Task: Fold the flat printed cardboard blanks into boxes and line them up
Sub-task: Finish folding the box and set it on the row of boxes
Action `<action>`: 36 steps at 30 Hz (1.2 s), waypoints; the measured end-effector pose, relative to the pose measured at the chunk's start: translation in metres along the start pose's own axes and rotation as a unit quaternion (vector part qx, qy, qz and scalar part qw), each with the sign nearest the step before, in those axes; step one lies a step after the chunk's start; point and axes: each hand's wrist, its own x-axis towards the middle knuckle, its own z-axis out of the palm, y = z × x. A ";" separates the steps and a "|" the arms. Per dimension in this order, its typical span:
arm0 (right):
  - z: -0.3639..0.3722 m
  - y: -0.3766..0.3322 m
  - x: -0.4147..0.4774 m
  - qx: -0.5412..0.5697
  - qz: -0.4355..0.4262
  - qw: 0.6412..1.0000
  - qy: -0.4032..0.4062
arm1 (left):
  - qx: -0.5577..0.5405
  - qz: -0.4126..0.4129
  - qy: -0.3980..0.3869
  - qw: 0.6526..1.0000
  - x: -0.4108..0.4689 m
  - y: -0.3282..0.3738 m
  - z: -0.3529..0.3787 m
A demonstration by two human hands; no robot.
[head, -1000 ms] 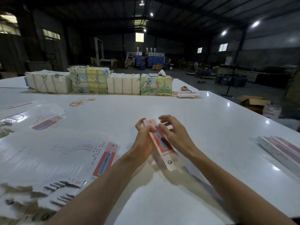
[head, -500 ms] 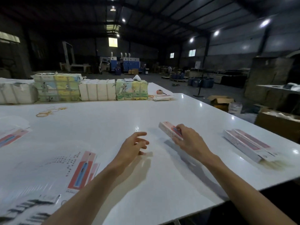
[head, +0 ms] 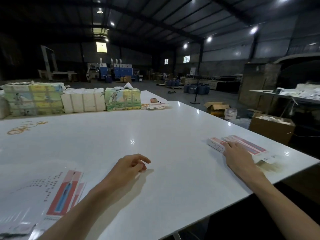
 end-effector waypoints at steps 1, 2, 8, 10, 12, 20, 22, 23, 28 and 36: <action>-0.002 -0.001 -0.001 0.005 0.001 1.000 -0.004 | 0.006 0.002 -0.002 1.000 0.000 0.000 0.000; -0.006 -0.003 -0.002 0.006 -0.001 1.000 -0.004 | 0.011 0.003 -0.003 1.000 -0.001 0.000 0.000; -0.043 -0.083 0.014 0.077 -0.097 0.991 0.042 | 0.019 0.003 -0.003 1.000 -0.004 0.003 -0.002; -0.056 -0.131 0.020 0.122 -0.158 0.979 0.051 | 0.013 0.003 0.000 1.000 -0.005 0.004 -0.002; -0.068 -0.181 0.023 0.185 -0.203 0.960 0.049 | 0.026 0.007 0.009 1.000 -0.005 0.007 -0.003; -0.030 -0.285 -0.002 0.318 -0.204 0.926 -0.004 | 0.249 -0.056 0.078 0.964 -0.008 0.023 -0.019; -0.021 -0.283 0.003 0.342 -0.177 0.923 -0.025 | 0.362 -0.089 0.077 0.925 -0.008 0.030 -0.031; -0.018 -0.281 0.006 0.357 -0.165 0.919 -0.026 | 0.405 -0.114 0.065 0.905 -0.008 0.034 -0.040; -0.015 -0.282 0.009 0.425 -0.138 0.893 -0.048 | 0.514 -0.298 0.011 0.804 -0.028 0.049 -0.092; -0.014 -0.283 0.011 0.458 -0.159 0.872 -0.066 | 0.565 -0.408 -0.062 0.714 -0.059 0.044 -0.120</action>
